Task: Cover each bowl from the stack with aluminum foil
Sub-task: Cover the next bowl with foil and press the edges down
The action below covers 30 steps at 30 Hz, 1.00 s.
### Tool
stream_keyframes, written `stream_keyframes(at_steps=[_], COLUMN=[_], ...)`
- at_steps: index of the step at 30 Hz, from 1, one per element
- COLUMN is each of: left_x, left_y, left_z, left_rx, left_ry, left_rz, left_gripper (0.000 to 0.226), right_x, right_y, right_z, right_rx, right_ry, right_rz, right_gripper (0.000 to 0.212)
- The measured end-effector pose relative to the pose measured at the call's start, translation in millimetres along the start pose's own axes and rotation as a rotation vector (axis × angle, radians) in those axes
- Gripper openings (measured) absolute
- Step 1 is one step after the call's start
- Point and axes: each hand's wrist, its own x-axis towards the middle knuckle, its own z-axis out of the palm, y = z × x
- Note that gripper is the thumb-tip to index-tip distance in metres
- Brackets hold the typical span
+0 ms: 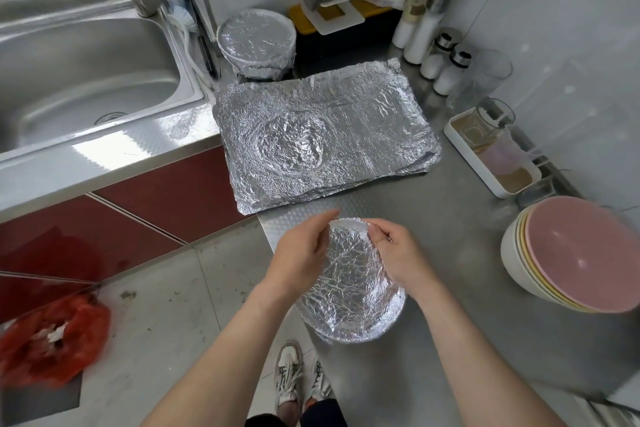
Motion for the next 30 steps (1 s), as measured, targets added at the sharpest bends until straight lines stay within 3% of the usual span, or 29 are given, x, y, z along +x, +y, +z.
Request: stream_keyframes(at_steps=[4,8,11,15,23,26,30], left_x=[-9.6,-33.1,-37.7,-27.5,-18.6,-15.5,-9.1], left_y=[3.0,6.4,0.6,6.6,4.4,-0.1,1.4], left_z=[-1.4,10.1,20.7,23.4,24.7,17.5,8.9], left_rx=[0.020,-0.215,-0.344,-0.530,-0.502,-0.506,-0.494], left_ry=[0.155,0.257,0.302,0.409,0.413,0.363,0.341], left_rz=[-0.104,-0.256,-0.350,-0.439,-0.402,-0.417,-0.421], left_gripper=[0.046,0.049,0.047,0.037,0.031,0.027,0.035], right_x=[-8.7,-15.8,-13.8,-8.3,-11.2,-11.0,1.1], right_y=[2.8,3.5,1.8,-4.6,-4.7,-6.5,-15.6], right_z=[1.6,11.5,10.7,6.7,11.3,0.9,-13.0], right_rx=[0.095,0.374,0.484,0.434,0.315,0.350,0.288], right_ry=[0.200,0.390,0.333,0.251,0.321,0.225,0.077], right_rz=[0.009,0.116,0.176,0.162,0.173,0.191,0.120], right_gripper=[0.025,0.016,0.036,0.042,0.047,0.040,0.046])
